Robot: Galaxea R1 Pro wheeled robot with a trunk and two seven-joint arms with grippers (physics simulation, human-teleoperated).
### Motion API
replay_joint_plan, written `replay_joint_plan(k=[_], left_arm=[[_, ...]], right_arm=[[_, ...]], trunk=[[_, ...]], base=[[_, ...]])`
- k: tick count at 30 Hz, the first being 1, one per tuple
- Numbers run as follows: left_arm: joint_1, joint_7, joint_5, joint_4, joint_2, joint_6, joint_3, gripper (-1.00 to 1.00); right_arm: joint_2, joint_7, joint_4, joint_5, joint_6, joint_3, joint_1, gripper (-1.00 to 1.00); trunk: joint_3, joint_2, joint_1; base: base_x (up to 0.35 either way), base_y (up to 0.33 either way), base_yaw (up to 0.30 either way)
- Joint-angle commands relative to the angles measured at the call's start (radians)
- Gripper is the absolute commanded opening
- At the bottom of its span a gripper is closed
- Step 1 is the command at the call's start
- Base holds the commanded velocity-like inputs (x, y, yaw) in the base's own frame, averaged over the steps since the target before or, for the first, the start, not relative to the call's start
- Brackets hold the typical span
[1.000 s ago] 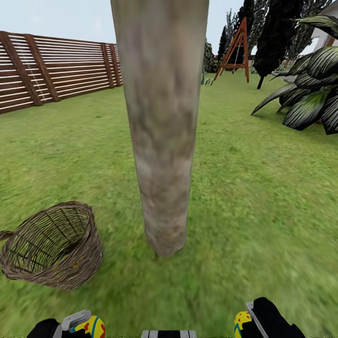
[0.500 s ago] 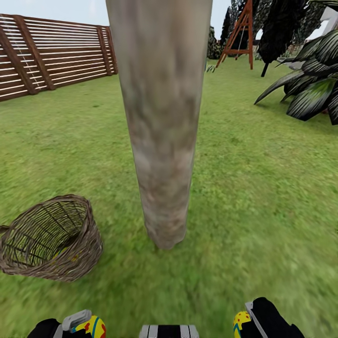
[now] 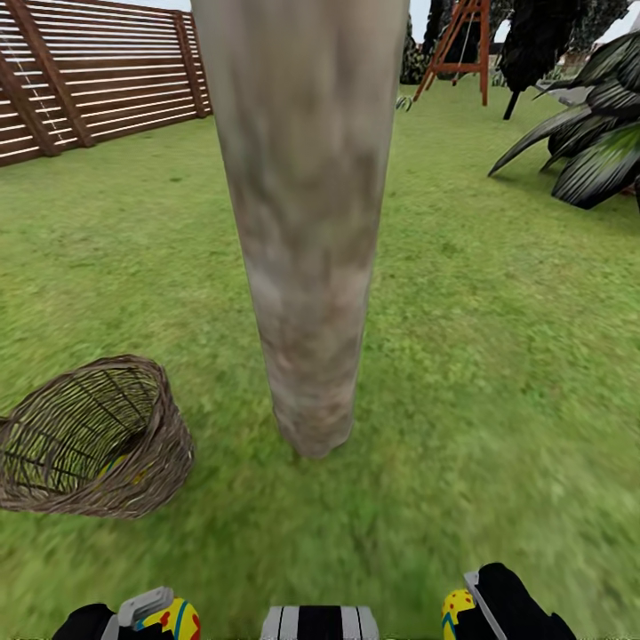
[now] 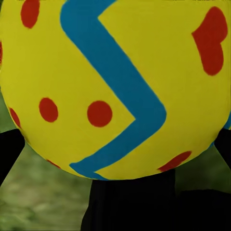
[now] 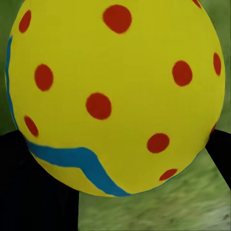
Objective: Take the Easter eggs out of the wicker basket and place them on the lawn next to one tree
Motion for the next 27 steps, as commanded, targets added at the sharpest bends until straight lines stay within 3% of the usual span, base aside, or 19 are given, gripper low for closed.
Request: replay_joint_plan(k=[1,9,10,27], left_arm=[[0.000,-0.001,0.004,-0.001,-0.001,0.005,0.002,-1.00],[0.000,-0.001,0.004,-0.001,0.000,0.005,0.002,-1.00],[0.000,-0.001,0.004,-0.001,0.000,0.005,0.002,-1.00],[0.000,-0.002,0.006,-0.001,-0.001,0.005,0.000,-1.00]], right_arm=[[-0.001,0.009,-0.001,0.011,0.005,0.003,0.000,-1.00],[-0.001,0.009,-0.001,0.011,0.004,0.002,0.000,-1.00],[-0.001,0.009,-0.001,0.011,0.003,0.001,-0.001,1.00],[-0.001,0.009,-0.001,0.011,0.004,0.002,-0.001,1.00]], trunk=[[-0.005,-0.001,0.000],[-0.012,-0.001,0.001],[-0.012,-0.001,0.001],[-0.020,-0.002,0.002]], base=[[0.000,0.000,0.000],[0.000,0.000,0.000],[0.000,0.000,0.000],[0.000,0.000,0.000]])
